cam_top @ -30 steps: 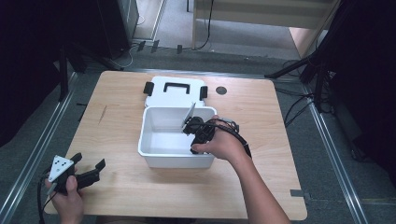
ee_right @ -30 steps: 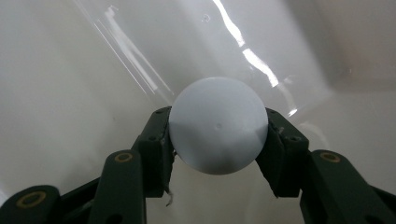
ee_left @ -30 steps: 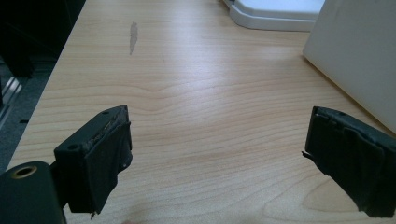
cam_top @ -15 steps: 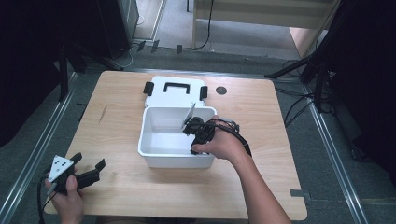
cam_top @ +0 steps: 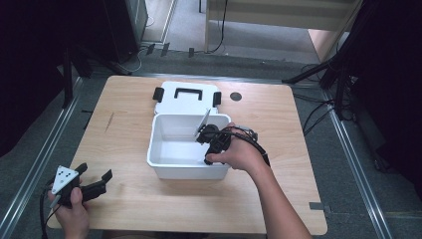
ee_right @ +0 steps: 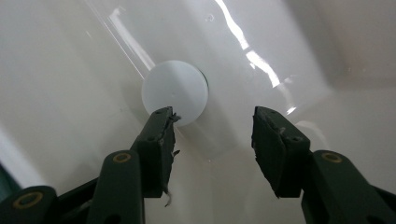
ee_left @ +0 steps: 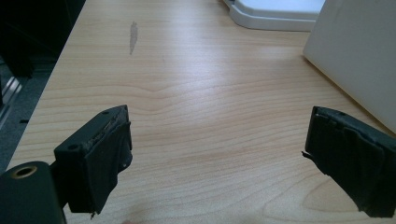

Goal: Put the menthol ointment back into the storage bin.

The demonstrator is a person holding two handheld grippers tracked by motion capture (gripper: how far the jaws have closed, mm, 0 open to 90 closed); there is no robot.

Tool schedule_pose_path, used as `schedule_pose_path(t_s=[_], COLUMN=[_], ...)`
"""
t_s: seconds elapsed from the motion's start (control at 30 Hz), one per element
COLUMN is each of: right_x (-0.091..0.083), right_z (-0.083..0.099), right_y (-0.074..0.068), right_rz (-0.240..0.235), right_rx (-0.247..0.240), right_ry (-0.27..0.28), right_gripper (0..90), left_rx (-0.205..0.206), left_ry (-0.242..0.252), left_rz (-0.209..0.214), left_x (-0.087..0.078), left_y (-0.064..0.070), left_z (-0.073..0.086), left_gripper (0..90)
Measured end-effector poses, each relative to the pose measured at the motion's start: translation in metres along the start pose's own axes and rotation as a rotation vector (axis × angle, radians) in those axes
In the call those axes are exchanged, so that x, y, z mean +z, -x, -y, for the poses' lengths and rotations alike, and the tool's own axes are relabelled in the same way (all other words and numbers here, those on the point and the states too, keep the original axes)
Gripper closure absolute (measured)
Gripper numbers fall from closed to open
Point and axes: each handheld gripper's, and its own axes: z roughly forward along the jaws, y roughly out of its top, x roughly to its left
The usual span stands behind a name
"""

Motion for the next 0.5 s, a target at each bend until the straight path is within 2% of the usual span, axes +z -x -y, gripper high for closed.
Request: schedule_pose_path(t_s=[0.33,0.5], right_x=[-0.035,-0.058], right_z=[0.008,0.019], right_y=[0.000,0.002], right_rz=[-0.014,0.002], right_rx=[0.016,0.028], right_ry=[0.098,0.143], right_gripper=[47.9,47.6], left_rx=[0.001,0.000], left_ry=[0.001,0.004], left_rz=[-0.001,-0.002], left_x=[0.000,0.000], left_y=[0.000,0.000], left_z=[0.000,0.000], left_gripper=[8.2,8.2])
